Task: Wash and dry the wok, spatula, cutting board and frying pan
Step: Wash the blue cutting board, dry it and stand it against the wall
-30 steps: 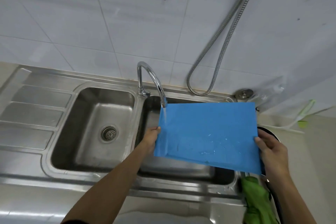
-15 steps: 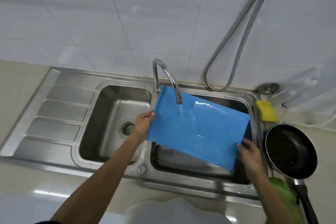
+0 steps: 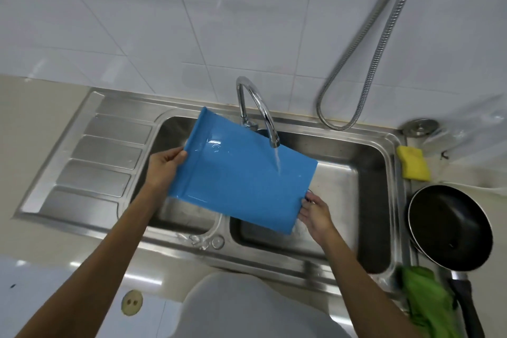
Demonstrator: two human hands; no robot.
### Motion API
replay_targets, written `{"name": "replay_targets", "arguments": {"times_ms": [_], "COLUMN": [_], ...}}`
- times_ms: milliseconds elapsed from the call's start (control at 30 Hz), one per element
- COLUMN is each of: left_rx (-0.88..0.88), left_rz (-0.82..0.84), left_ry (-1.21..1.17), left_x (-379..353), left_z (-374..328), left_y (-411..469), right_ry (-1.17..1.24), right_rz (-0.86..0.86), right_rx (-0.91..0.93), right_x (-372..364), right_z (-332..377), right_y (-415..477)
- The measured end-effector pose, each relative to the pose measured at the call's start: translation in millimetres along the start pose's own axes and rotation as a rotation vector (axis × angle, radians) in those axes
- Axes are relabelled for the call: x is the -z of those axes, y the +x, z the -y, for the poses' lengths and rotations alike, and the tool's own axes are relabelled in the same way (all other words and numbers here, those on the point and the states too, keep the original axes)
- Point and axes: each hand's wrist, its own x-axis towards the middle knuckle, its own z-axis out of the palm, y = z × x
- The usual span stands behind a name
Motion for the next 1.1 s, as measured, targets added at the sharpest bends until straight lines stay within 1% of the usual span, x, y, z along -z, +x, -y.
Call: {"name": "replay_targets", "arguments": {"times_ms": [133, 267, 400, 533, 633, 700, 767, 933, 1033, 1100], "left_rx": [0.018, 0.074, 0.159, 0.306, 0.381, 0.387, 0.398, 0.43, 0.38, 0.322], "left_rz": [-0.046, -0.05, -0.036, 0.048, 0.071, 0.086, 0.117, 0.274, 0.3, 0.273], "left_ry": [0.015, 0.023, -0.01, -0.04, -0.014, -0.004, -0.01, -0.005, -0.002, 0.009], "left_x": [21, 24, 3, -35, -69, -90, -108, -140, -151, -156], "left_z": [-3, 6, 36, 69, 83, 88, 89, 89, 81, 68], "left_y": [1, 1, -6, -14, -19, -23, -25, -31, -31, -24], "right_ry": [-0.042, -0.157, -0.213, -0.107, -0.068, -0.072, -0.092, -0.172, -0.167, -0.155], "right_rz": [0.044, 0.04, -0.048, -0.168, -0.225, -0.237, -0.286, -0.472, -0.522, -0.552], "right_rx": [-0.037, -0.009, 0.037, 0.072, 0.062, 0.035, 0.039, 0.202, 0.229, 0.245], "right_x": [-15, -1, 34, 67, 88, 101, 108, 117, 119, 120], "right_z": [0, 12, 25, 42, 65, 80, 92, 106, 111, 111], "right_y": [3, -3, -11, -26, -43, -56, -71, -94, -100, -100]}}
